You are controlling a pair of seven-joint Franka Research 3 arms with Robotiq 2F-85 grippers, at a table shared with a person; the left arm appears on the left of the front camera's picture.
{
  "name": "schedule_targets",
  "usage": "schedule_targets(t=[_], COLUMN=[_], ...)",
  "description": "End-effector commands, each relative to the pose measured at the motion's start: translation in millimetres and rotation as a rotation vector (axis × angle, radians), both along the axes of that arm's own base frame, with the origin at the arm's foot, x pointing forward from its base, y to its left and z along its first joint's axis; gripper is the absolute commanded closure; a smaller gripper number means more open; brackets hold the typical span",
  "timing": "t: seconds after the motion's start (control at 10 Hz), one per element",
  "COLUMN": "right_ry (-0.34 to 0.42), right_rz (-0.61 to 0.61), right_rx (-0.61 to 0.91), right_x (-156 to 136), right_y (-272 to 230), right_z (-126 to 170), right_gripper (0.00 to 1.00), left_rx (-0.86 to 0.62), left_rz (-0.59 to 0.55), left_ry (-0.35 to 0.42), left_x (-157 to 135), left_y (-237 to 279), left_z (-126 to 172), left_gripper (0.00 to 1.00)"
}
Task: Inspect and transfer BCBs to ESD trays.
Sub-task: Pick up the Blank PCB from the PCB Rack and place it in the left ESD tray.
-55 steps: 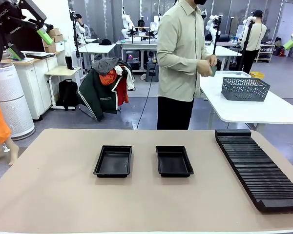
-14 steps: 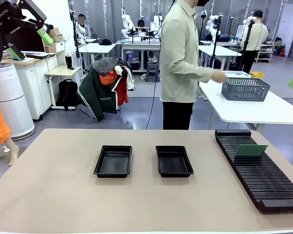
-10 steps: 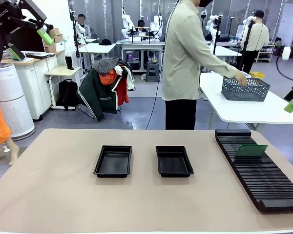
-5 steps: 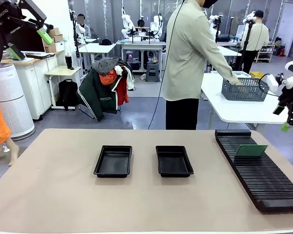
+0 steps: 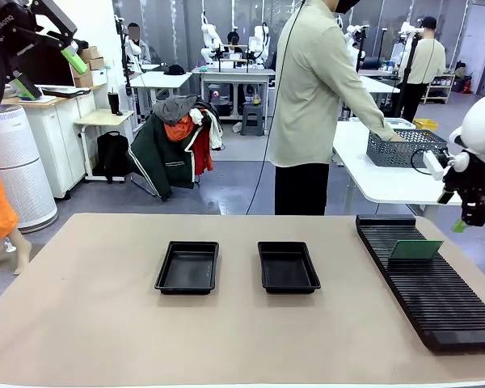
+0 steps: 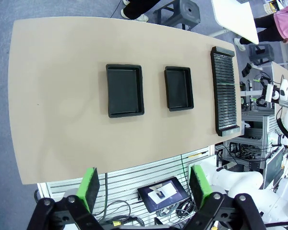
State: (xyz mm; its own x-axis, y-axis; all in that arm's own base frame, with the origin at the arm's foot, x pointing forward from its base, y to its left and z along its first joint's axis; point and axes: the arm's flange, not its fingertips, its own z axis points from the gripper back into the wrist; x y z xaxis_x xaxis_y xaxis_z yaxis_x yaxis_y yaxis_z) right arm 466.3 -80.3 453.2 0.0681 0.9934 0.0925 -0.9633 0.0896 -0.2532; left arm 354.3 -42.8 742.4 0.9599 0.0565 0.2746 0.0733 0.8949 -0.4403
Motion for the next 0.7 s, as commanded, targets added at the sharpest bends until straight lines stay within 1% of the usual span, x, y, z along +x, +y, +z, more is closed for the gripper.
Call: schedule_targets(t=[0.0,0.4,0.6], right_ry=[-0.013,0.026,0.043], right_rz=[0.032,0.068,0.065], right_rx=[-0.035,-0.039,-0.029], right_x=[17.4,39.0,46.0], right_y=[7.7,18.5,19.7], right_z=[-19.6,-54.0,-67.5], right_gripper=[0.00,0.00,0.00], left_rx=[-0.009,-0.009,-0.009], left_rz=[-0.004,-0.004,-0.004], left_ry=[-0.001,-0.001,-0.001], left_x=[-0.7,-0.7,-0.7], left_y=[1.3,1.3,1.3], left_z=[-0.3,-0.3,-0.3], left_gripper=[0.00,0.00,0.00])
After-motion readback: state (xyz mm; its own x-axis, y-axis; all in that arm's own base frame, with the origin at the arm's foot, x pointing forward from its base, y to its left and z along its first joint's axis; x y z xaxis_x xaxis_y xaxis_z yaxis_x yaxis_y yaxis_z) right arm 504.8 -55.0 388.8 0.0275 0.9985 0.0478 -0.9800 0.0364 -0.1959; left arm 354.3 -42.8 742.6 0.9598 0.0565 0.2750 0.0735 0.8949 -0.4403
